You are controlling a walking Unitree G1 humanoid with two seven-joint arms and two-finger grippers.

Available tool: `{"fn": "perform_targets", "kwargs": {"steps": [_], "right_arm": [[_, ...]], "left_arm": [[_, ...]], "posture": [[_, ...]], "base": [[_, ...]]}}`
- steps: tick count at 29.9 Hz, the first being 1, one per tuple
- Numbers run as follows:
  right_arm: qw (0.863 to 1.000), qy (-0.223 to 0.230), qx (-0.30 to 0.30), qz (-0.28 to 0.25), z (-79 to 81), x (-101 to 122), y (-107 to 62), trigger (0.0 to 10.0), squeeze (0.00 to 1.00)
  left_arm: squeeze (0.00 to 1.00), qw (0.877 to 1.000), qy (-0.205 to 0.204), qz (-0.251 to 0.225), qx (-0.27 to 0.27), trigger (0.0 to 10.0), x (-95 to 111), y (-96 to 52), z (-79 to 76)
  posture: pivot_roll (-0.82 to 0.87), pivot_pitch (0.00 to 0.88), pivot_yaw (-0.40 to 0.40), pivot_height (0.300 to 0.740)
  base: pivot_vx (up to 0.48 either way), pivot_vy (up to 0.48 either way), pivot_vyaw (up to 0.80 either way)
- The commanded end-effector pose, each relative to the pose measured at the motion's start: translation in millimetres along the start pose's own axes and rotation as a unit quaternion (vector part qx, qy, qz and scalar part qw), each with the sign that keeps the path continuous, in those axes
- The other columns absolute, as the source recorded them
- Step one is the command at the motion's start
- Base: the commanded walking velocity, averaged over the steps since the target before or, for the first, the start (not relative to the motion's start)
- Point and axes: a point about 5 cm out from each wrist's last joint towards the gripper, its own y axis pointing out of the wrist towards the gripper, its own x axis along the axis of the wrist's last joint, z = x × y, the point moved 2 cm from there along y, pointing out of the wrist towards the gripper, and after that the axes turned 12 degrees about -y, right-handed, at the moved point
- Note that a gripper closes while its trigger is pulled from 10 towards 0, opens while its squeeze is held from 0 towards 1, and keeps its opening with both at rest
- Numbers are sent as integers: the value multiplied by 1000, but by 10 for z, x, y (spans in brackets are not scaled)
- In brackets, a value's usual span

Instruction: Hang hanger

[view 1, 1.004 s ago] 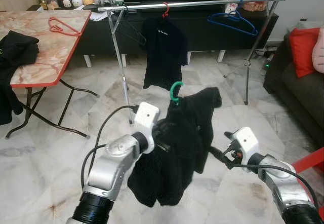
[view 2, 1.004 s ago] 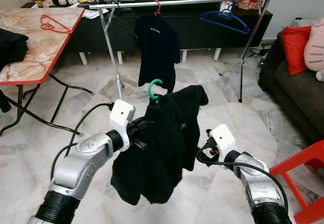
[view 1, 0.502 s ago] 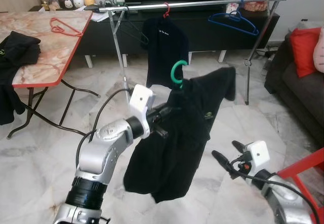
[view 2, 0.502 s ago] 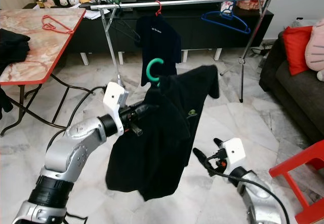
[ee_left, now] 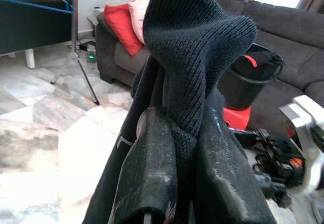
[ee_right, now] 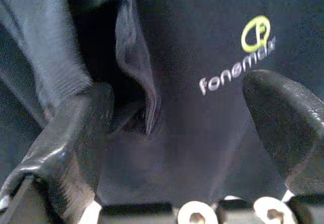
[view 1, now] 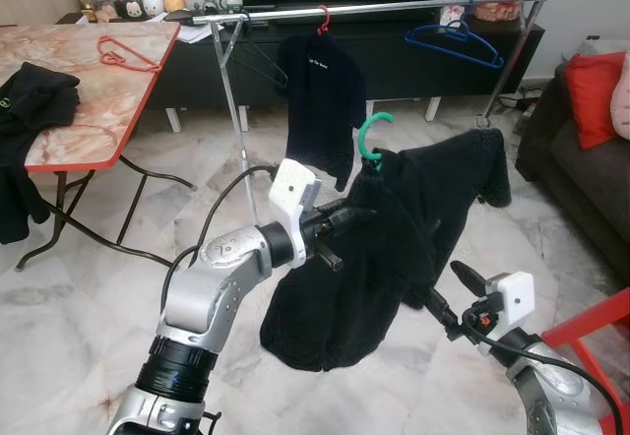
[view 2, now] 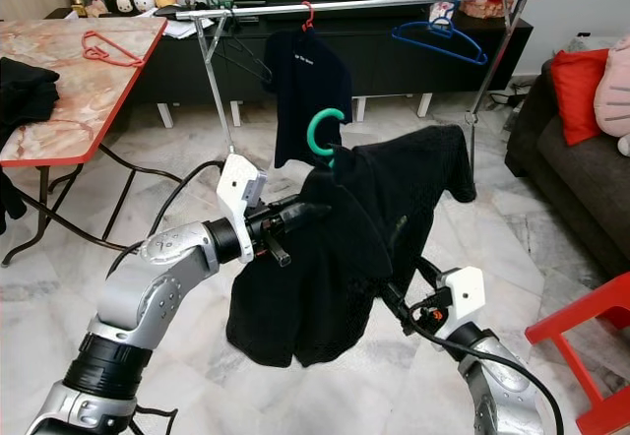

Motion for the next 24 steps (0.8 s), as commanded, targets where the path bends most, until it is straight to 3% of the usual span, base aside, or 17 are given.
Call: {"fn": "perform_targets", "kwargs": {"steps": [1, 17, 18, 19, 21, 24], "right_arm": [[1000, -7, -1, -3, -34, 25, 15, 10000, 0], [999, -34, 15, -3, -22, 80, 243, 10000, 0], [999, -36, 14, -4, -24, 86, 256, 9137, 0], [999, -37, 14, -4, -25, 89, 259, 9137, 0], [999, -36, 10, -5, -36, 96, 271, 0, 0], [999, -37, 11, -7, -39, 103, 279, 0, 0]], "left_arm": [[0, 999, 13, -19, -28, 10000, 119, 14, -120], [0, 998, 12, -6, -63, 10000, 68, 40, -285], [0, 998, 12, -6, -62, 10000, 62, 39, -283], [0, 998, 12, -5, -62, 10000, 60, 38, -283], [0, 998, 12, -4, -60, 10000, 55, 35, -276], [0, 998, 12, -1, -58, 10000, 38, 26, -275]], "posture": [[-30, 0, -16, 740], [-20, 0, -29, 740], [-20, 0, -29, 740], [-20, 0, -29, 740], [-19, 0, -33, 740], [-20, 0, -33, 740]], "base": [[0, 0, 0], [0, 0, 0], [0, 0, 0], [0, 0, 0], [0, 0, 0], [0, 0, 0]]}}
